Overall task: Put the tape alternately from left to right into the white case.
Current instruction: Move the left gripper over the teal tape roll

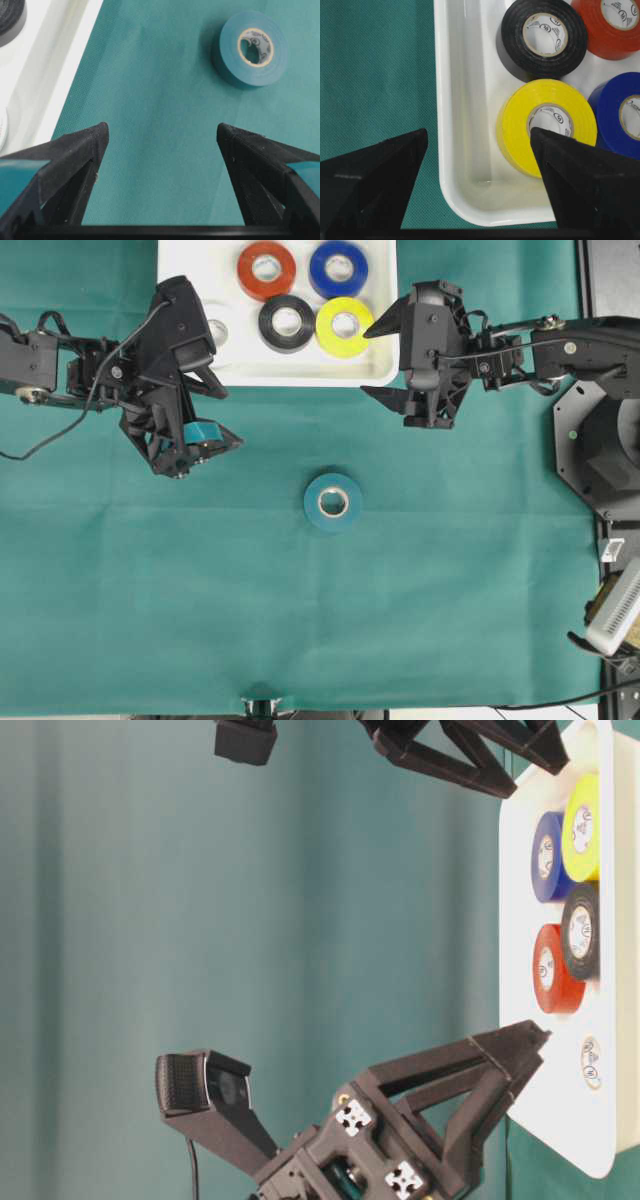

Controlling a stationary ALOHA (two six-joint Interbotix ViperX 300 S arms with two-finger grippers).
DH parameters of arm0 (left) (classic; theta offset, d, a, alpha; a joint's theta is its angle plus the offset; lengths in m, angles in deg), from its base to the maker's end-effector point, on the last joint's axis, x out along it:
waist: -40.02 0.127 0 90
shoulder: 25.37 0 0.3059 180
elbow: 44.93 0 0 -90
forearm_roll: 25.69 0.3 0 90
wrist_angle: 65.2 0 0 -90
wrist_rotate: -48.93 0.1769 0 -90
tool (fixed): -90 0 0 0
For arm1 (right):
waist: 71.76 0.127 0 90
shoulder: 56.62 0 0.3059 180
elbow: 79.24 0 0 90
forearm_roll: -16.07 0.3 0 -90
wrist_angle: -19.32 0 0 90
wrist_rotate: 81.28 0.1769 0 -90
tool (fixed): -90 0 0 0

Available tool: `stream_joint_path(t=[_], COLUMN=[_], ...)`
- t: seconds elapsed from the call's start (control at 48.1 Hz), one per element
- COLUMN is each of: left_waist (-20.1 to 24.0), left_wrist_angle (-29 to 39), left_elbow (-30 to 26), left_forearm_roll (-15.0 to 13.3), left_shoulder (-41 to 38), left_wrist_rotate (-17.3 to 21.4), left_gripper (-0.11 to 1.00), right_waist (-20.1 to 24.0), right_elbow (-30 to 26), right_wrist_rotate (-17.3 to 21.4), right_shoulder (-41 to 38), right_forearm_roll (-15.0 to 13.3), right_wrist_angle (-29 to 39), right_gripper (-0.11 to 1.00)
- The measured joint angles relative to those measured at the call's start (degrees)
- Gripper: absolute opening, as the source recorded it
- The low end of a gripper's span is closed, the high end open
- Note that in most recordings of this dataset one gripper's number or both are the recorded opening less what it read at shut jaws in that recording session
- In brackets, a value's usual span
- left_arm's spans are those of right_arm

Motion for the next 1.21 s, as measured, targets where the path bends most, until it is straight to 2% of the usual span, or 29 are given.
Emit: stream_joint_path(t=[0.27, 0.644, 0.977, 1.206], left_waist=[-1.9, -2.9, -4.8, -6.0], left_wrist_angle=[2.5, 8.3, 11.4, 12.3], left_elbow=[-7.6, -19.6, -26.2, -28.3], left_forearm_roll=[0.0, 0.1, 0.0, 0.1], left_shoulder=[-9.5, -18.2, -23.4, -25.8], left_wrist_rotate=[0.1, -0.4, -0.4, -0.4], left_gripper=[0.99, 0.99, 0.99, 0.99], right_waist=[0.0, 0.0, 0.1, 0.2], right_elbow=[0.0, 0.3, 1.0, 1.2], right_wrist_rotate=[0.0, 0.0, 0.0, -0.1], right_shoulder=[0.0, 0.0, 0.0, -0.1], right_forearm_roll=[0.0, 0.0, 0.0, 0.0], right_wrist_angle=[0.0, 0.0, 0.0, 0.0], right_gripper=[0.86, 0.86, 0.86, 0.86])
